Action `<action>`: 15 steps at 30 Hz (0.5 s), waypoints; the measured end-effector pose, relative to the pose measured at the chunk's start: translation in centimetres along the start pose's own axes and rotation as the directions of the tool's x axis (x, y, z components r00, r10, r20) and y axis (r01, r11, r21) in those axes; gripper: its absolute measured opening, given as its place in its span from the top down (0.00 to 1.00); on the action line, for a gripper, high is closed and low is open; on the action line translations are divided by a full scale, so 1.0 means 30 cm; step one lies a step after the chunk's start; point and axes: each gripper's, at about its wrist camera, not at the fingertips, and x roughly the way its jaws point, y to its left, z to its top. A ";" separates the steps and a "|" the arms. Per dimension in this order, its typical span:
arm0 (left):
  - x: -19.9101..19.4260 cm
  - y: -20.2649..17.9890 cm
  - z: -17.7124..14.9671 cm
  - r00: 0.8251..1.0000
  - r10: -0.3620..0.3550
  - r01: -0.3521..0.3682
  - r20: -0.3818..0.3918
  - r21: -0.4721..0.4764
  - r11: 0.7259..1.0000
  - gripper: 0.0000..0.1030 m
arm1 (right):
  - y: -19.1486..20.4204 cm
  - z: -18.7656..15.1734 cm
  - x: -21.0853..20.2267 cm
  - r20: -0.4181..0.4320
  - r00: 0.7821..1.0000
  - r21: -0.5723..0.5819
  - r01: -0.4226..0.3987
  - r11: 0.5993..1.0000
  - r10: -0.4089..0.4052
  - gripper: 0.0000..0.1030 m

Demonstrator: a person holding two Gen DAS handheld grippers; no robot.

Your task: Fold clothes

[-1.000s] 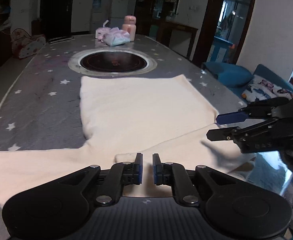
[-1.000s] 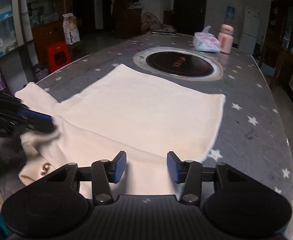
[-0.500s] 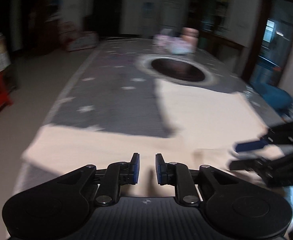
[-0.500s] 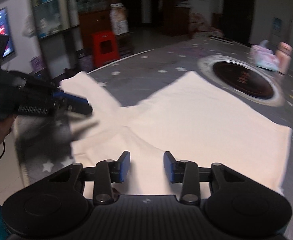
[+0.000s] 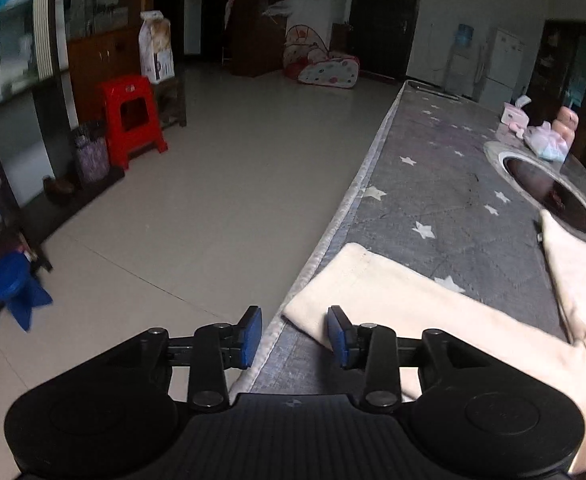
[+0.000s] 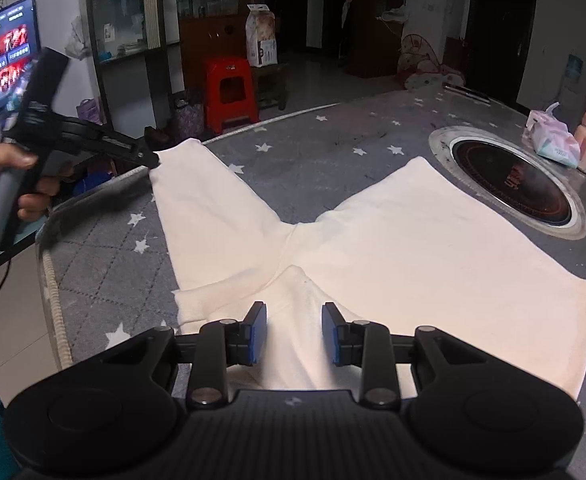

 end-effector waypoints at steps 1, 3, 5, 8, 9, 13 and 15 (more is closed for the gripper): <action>0.008 0.007 0.002 1.000 -0.006 0.006 -0.002 -0.010 1.000 0.62 | 0.001 -0.002 -0.004 0.001 1.000 0.000 0.000 1.000 0.000 0.71; 0.012 0.013 0.003 1.000 -0.027 0.027 0.002 -0.015 1.000 0.71 | 0.003 -0.003 -0.010 0.007 1.000 0.007 0.000 1.000 0.000 0.70; 0.014 0.010 0.005 0.999 -0.041 0.041 0.006 -0.012 0.999 0.83 | 0.003 -0.007 -0.020 0.015 1.000 0.017 -0.001 1.000 0.000 0.70; -0.011 -0.008 0.013 0.999 -0.037 0.037 0.021 -0.006 0.999 0.94 | -0.003 -0.012 -0.035 0.030 0.999 0.029 0.010 1.000 -0.011 0.69; -0.025 -0.017 0.019 0.998 -0.049 0.049 0.029 -0.004 0.999 0.95 | -0.008 -0.014 -0.043 0.035 0.999 0.035 0.014 0.999 -0.015 0.69; -0.116 -0.108 0.051 0.987 -0.141 0.138 0.077 0.048 0.989 0.95 | -0.035 -0.025 -0.080 0.059 0.998 0.065 0.035 0.997 -0.039 0.69; -0.162 -0.171 0.066 0.973 -0.213 0.206 0.086 0.088 0.975 0.95 | -0.057 -0.038 -0.097 0.067 0.996 0.092 0.049 0.995 -0.055 0.69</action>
